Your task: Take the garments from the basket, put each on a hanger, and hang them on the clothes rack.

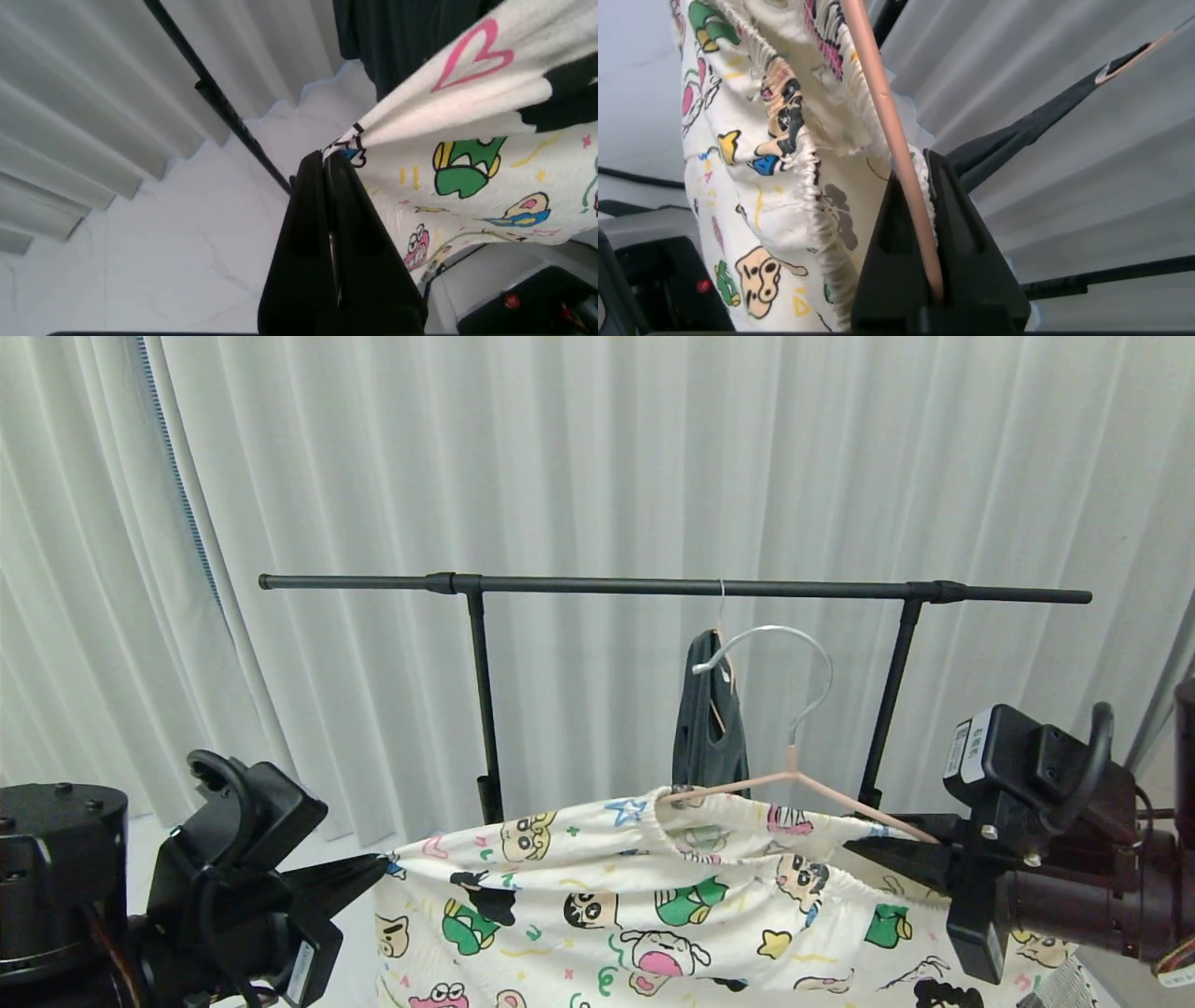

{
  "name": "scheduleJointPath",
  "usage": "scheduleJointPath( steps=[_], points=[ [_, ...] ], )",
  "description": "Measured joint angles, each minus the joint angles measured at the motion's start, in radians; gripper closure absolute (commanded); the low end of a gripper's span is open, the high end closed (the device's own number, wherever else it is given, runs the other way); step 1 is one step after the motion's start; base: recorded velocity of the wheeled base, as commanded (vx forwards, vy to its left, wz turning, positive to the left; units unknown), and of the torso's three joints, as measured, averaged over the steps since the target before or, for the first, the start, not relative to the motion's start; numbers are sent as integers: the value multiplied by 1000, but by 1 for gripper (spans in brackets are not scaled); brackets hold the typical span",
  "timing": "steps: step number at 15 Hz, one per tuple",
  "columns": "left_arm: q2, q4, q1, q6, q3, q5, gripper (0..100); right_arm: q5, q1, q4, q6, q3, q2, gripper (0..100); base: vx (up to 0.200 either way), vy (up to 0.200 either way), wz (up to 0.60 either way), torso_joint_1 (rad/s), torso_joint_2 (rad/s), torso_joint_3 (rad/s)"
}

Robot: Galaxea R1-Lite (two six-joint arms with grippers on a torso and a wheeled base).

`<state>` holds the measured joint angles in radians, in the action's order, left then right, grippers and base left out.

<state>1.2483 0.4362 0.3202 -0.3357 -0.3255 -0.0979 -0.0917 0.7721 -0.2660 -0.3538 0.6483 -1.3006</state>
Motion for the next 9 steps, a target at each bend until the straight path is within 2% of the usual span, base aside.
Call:
scheduleJointPath(
  steps=[1, 3, 6, 9],
  points=[
    [0, 0, 11, -1, 0, 0, 0, 3, 0, -1, 20, 1, 0, 100, 0, 0, 0, 0, 0, 0],
    [-8, 2, 22, 1, 2, 0, 0, 13, -1, 0, 31, 4, 2, 100, 0, 0, 0, 0, 0, 0],
    [-29, 2, 26, 5, -1, -1, 0, 75, -35, 23, 32, 5, 3, 100, 0, 0, 0, 0, 0, 0],
    [-66, 4, 21, 17, -5, -2, 0, 107, -137, 108, 32, 6, 15, 100, 0, 0, 0, 0, 0, 0]
  ],
)
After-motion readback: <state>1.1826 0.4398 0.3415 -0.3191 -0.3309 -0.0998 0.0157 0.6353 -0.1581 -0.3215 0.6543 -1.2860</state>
